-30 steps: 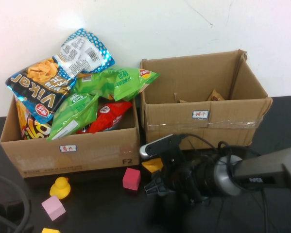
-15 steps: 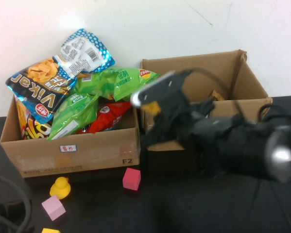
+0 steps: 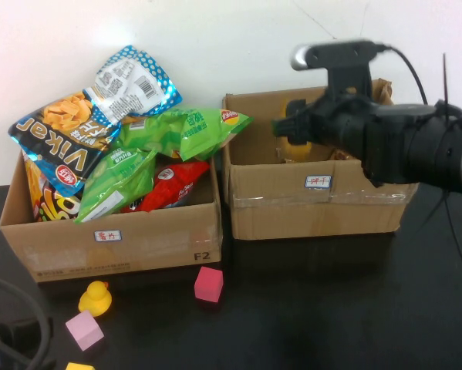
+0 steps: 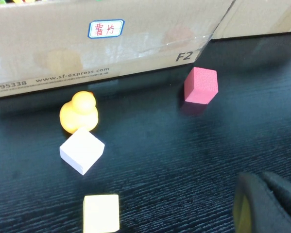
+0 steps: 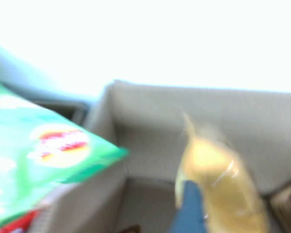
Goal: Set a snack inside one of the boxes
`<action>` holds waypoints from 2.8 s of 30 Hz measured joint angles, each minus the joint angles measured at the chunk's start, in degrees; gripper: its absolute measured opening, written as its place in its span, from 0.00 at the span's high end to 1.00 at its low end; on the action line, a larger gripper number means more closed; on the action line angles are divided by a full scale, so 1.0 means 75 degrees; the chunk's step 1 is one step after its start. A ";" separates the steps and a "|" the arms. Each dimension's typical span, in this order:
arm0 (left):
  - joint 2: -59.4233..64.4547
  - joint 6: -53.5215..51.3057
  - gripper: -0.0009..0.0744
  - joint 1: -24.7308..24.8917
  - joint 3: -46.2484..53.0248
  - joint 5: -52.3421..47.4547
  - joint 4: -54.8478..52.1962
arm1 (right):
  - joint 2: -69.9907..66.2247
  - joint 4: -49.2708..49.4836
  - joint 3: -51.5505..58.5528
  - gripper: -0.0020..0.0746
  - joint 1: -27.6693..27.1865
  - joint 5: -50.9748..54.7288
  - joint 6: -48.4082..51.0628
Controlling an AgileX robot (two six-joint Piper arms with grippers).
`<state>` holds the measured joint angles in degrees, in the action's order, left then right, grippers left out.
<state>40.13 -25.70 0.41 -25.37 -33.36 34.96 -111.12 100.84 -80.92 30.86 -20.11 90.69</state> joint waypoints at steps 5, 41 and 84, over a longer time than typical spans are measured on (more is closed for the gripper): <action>0.0000 -0.0017 0.99 0.0000 0.0000 0.0001 0.0027 | -0.0195 0.0013 0.0000 0.22 -0.0166 0.0123 0.0089; -0.5471 -0.0888 0.99 0.0000 0.0828 0.0663 -0.1517 | 0.6330 0.0137 0.4835 0.97 0.5313 0.0850 0.2740; -0.5471 -0.0858 0.99 0.0000 0.1759 0.1195 -0.1544 | 1.2577 -1.7687 0.6966 0.97 0.5377 0.9325 -1.4940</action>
<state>-0.91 -32.14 0.41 -12.18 -24.40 23.38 -16.79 -31.81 -28.68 71.19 49.83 -21.36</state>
